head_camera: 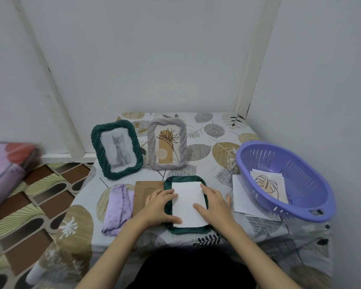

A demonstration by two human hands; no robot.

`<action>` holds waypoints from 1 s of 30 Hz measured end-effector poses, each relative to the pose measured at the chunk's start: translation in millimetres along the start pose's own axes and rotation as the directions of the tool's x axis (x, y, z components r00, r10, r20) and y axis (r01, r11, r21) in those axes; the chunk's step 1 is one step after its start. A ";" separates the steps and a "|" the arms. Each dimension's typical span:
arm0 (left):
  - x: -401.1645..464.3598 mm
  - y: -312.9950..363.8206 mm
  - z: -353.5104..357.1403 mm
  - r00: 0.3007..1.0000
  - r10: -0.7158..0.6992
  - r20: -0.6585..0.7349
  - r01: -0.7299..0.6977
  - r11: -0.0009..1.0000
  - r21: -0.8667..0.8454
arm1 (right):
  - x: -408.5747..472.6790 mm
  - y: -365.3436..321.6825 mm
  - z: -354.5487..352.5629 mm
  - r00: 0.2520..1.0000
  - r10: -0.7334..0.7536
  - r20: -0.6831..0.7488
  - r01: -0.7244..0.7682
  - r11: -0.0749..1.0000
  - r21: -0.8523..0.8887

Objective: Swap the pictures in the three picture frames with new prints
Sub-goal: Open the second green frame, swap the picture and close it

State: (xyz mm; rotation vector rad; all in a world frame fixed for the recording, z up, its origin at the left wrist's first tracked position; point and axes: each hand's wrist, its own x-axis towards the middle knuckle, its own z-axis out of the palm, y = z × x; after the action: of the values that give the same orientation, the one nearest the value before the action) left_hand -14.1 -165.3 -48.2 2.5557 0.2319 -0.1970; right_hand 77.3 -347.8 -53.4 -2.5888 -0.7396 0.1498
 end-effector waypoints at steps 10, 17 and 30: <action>1.2 -3.5 -0.8 0.999 -0.025 -0.025 0.022 0.994 -0.107 | -0.2 -0.3 3.0 0.979 0.120 -0.162 -0.025 0.868 0.496; 0.4 -1.3 0.3 0.999 -0.028 -0.035 0.025 0.997 -0.068 | 8.2 -14.8 -7.1 0.965 0.219 -0.147 -0.048 0.695 0.717; 4.4 11.1 4.3 0.989 -0.034 -0.144 0.029 0.999 -0.042 | -1.4 35.2 -31.9 0.933 0.320 -0.165 -0.176 0.805 0.566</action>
State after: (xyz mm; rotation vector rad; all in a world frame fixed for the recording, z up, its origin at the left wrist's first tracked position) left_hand -7.9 -176.3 -46.8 2.5301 0.3281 -0.0189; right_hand 99.9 -387.5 -40.4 -2.0834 -0.2057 0.0882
